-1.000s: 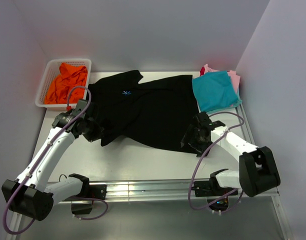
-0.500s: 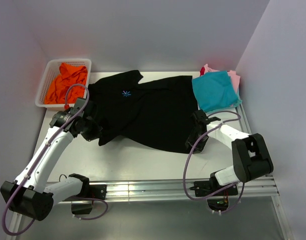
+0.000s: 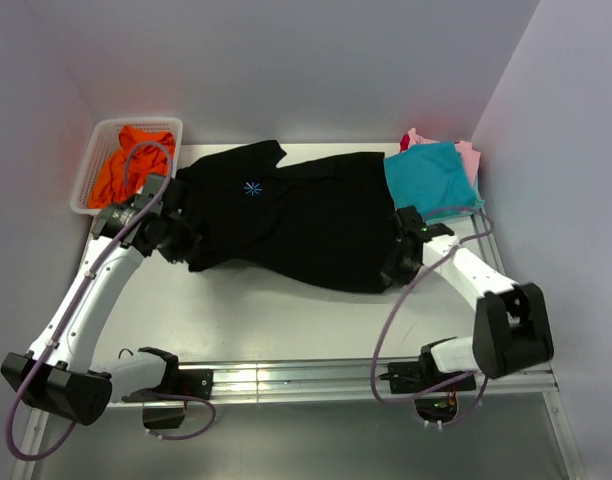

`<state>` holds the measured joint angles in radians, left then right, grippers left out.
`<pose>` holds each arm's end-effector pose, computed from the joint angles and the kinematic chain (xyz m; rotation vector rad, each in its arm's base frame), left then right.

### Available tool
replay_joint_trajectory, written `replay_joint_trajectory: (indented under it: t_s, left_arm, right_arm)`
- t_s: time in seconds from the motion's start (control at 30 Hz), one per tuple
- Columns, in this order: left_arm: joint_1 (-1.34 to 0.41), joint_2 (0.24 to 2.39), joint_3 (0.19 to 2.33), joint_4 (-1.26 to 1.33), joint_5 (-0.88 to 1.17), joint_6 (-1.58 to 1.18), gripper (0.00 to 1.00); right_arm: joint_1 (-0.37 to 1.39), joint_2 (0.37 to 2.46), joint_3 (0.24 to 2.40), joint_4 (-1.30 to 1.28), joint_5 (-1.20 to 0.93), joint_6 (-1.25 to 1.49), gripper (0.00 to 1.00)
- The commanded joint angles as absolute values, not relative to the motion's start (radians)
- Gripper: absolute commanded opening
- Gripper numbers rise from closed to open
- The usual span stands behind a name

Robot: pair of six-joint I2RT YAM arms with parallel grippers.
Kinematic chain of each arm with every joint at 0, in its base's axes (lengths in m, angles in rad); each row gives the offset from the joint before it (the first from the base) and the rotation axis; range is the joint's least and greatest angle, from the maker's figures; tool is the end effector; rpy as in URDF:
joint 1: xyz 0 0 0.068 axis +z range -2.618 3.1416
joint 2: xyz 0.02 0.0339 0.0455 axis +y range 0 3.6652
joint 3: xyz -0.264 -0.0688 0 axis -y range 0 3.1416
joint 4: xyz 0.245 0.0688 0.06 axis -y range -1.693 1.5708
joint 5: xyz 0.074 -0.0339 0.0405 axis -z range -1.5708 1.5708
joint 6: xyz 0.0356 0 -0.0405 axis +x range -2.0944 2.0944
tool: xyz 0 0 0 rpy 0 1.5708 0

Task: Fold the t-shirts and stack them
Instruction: Flatten out the tshirt

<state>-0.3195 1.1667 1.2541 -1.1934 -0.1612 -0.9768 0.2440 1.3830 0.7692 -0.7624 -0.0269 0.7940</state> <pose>0.1954 -0.0586 0.3398 -0.9095 2.5089 -0.2094 0.2198 0.0557 0.1733 0.8056 2.8697 0.1791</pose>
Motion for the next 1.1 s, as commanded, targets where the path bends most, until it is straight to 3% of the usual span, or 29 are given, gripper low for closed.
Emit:
replay_joint_trajectory:
  t_s: [0.0,0.23,0.63,0.73,0.83,1.07]
  left_arm:
    - [-0.314,1.166,1.426,-1.259,-0.242,-0.91,0.0]
    - [-0.316,1.154,1.768,-1.316,-0.2,-0.798,0.0]
    - [-0.321,1.012,2.153,-1.259,0.038,-0.68,0.0]
    - [-0.321,1.035,2.27,-1.264,0.098,-0.652,0.02]
    - [-0.331,1.06,2.235,-1.201,0.089,-0.641,0.01]
    - [-0.33,1.293,2.203,-1.017,-0.139,-0.598,0.02]
  right_arm:
    - [0.235,1.234,0.943,-0.921,0.063,0.756,0.0]
    - [0.235,0.996,1.42,-1.157,0.106,0.674,0.0]
    - [0.235,0.77,1.941,-1.322,0.221,0.526,0.0]
    - [0.235,0.778,2.005,-1.348,0.232,0.517,0.0]
    - [0.235,0.782,1.945,-1.292,0.235,0.511,0.0]
    - [0.235,0.983,1.826,-1.024,0.348,0.474,0.0]
